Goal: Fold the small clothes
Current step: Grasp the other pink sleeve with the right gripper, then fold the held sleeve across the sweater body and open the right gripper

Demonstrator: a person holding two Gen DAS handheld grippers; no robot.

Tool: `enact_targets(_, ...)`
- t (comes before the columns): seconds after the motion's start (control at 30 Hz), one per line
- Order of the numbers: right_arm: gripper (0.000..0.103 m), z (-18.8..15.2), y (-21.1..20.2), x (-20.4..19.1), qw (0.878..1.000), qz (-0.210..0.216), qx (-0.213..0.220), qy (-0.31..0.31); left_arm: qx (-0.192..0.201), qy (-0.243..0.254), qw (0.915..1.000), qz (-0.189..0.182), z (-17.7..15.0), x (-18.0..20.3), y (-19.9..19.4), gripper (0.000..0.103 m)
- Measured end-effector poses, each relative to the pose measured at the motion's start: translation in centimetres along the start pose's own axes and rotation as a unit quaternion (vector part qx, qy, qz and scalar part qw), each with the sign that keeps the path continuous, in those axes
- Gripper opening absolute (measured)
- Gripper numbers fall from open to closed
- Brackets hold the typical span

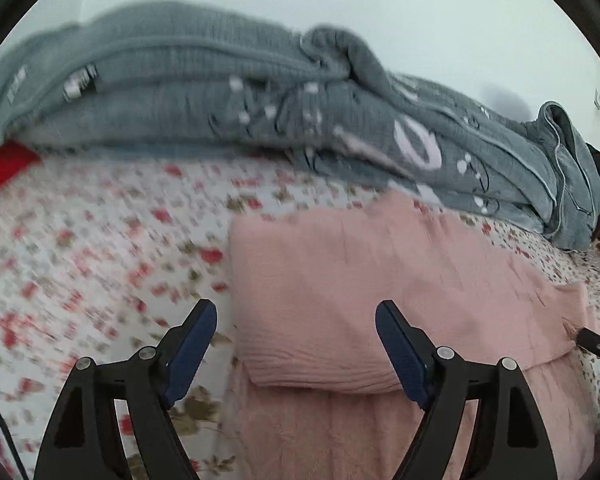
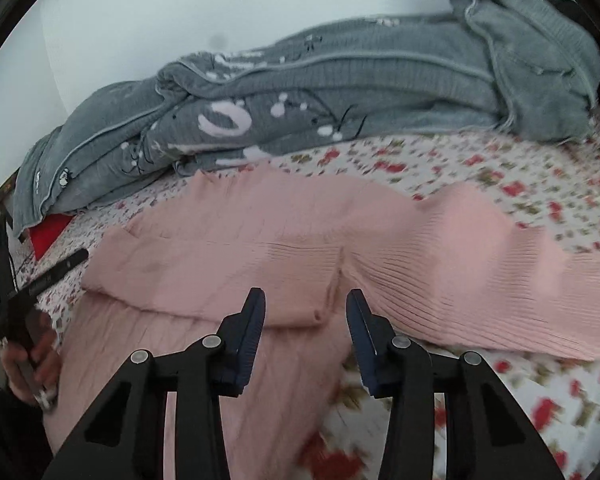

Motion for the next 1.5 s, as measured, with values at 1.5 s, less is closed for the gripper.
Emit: enact_targets(1.5,0.011,0.4,2.4,-0.2,0.985,-0.173,0.025,0.006,-0.045,0.020,0.9981,-0.038,-0.4,1.1,1.4,0.080)
Point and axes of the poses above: each gripper's, at about its wrist camera, not at the fingertips, and y roughly the way its jaws point, x to its right, z to its top, the point moved 1 cm from there along y, roughly the way its jaws point, and after that the axes turned 9 degrees about -x, right-handed, at the moved point
